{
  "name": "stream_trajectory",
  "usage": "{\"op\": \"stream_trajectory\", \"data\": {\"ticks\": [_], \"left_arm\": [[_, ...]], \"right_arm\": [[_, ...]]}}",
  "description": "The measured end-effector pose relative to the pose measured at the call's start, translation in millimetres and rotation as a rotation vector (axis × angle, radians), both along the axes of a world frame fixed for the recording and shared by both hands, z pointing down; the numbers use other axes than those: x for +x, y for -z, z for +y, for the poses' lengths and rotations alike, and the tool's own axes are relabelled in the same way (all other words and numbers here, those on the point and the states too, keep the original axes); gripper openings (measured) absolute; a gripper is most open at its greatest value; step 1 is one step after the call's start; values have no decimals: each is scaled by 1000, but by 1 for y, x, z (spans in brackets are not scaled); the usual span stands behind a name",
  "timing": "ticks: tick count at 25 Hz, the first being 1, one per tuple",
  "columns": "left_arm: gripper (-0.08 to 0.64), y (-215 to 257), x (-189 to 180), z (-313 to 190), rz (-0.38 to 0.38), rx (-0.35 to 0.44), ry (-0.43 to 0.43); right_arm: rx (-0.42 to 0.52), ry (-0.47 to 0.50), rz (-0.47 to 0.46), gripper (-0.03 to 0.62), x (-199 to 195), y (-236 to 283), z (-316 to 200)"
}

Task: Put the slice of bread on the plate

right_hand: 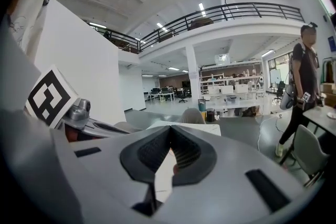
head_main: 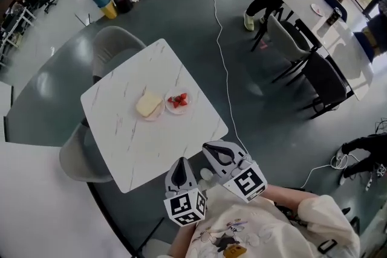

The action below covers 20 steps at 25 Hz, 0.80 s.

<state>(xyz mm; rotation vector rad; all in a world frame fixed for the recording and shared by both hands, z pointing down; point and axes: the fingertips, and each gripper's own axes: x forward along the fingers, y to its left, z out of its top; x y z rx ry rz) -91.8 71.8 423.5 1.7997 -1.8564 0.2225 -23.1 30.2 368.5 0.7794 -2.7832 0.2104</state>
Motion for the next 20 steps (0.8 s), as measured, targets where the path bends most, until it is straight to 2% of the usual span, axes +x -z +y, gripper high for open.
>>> {"op": "stream_trajectory", "data": {"ticks": [9,20], "left_arm": [[8,1,-12,45,-5,-12,48],[8,21,20,44,-6,20,91]], "right_arm": [[-30,48,-19,5,-16,1,45],[-29,123,-8,5,9,12,46]]}}
